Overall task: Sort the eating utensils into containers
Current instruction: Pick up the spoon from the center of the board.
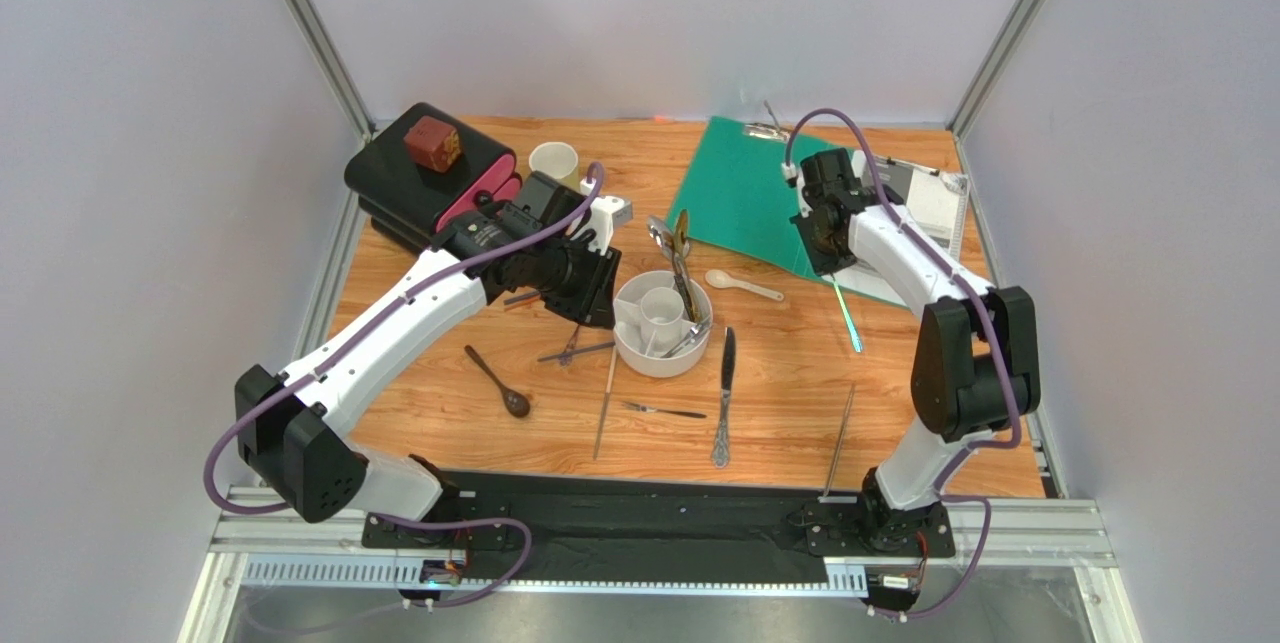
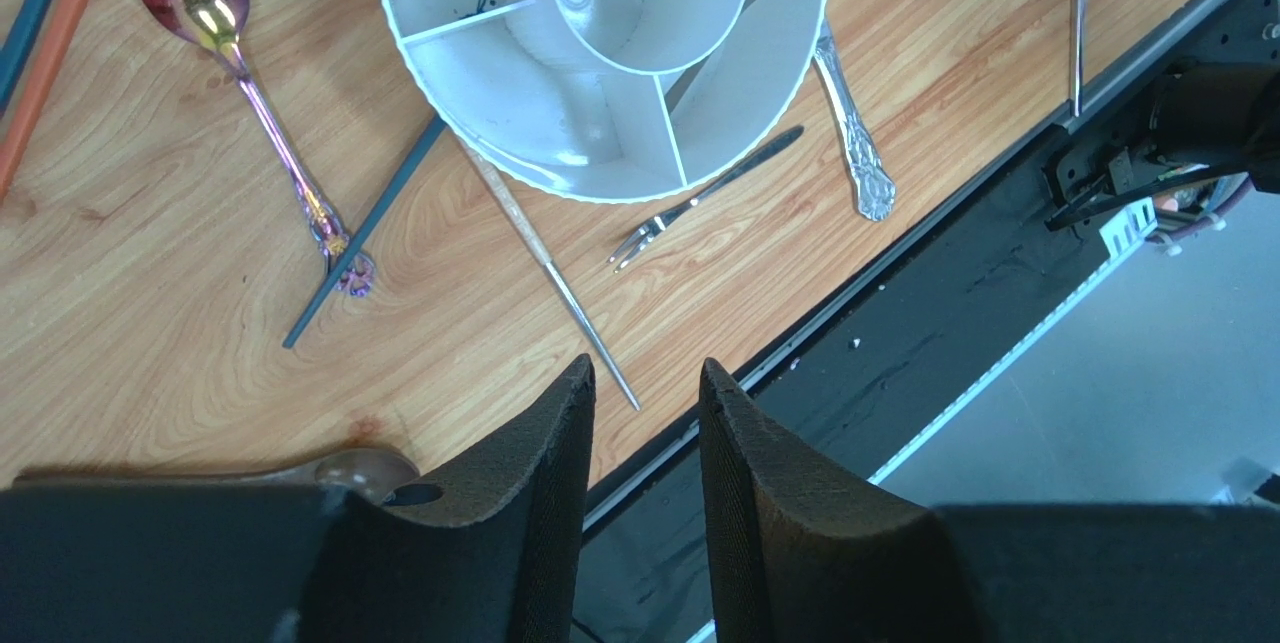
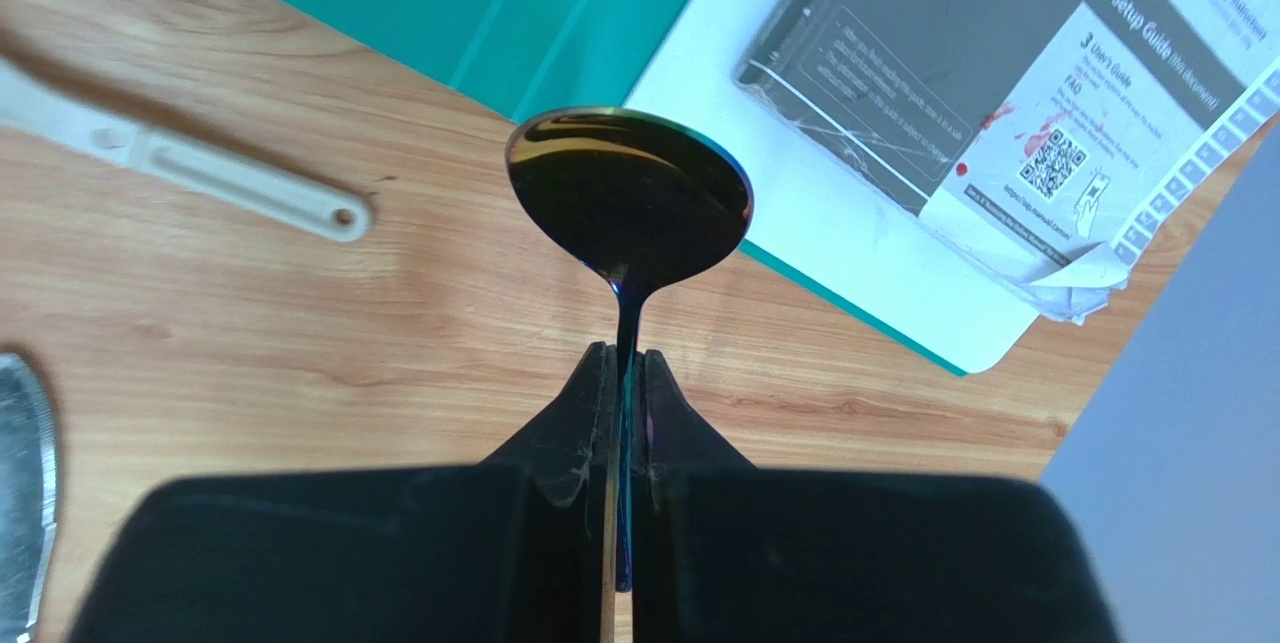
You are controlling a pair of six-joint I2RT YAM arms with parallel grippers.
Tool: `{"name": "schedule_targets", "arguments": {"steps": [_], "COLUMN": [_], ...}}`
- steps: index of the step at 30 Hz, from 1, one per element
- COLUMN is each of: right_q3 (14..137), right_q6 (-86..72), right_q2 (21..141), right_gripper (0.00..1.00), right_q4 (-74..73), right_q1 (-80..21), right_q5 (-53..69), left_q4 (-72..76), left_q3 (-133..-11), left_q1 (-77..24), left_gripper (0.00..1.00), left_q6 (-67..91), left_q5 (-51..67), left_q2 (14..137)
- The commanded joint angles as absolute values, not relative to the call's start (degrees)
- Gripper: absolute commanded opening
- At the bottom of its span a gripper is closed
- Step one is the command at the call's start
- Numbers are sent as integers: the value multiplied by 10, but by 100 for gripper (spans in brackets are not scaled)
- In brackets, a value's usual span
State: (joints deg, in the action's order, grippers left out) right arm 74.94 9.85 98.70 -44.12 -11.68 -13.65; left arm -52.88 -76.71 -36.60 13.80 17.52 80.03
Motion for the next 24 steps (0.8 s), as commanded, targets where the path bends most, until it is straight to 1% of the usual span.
{"name": "schedule_targets", "arguments": {"steps": [1,5,9,15,20,24], "right_q3": [751,760,809,895,1002,1040], "right_q6": [85,69,58,49,35,18], "right_q2": [925,899,893,940,994,1022], "right_gripper": [0,0,0,0,0,0], "right_q4": [-442,-441,-437,-432,-433,-433], "right_q1": [-155,-192,-222,-256,-275,-293], "right_q5": [-113,-107,-92,-80,-66,-62], "left_q4": [-509,-494,-473,-464,-464,-464], "left_q3": [-786,-785,-772,-756,-746,-737], "left_q1": [-365,-361,-350,-327,-323,-321], "left_gripper": [38,38,38,38,38,38], "left_q6": [150,164,182,192,192,192], "left_q5": [174,162,170,178,173,170], "left_q2": [801,800,796,786,774,768]}}
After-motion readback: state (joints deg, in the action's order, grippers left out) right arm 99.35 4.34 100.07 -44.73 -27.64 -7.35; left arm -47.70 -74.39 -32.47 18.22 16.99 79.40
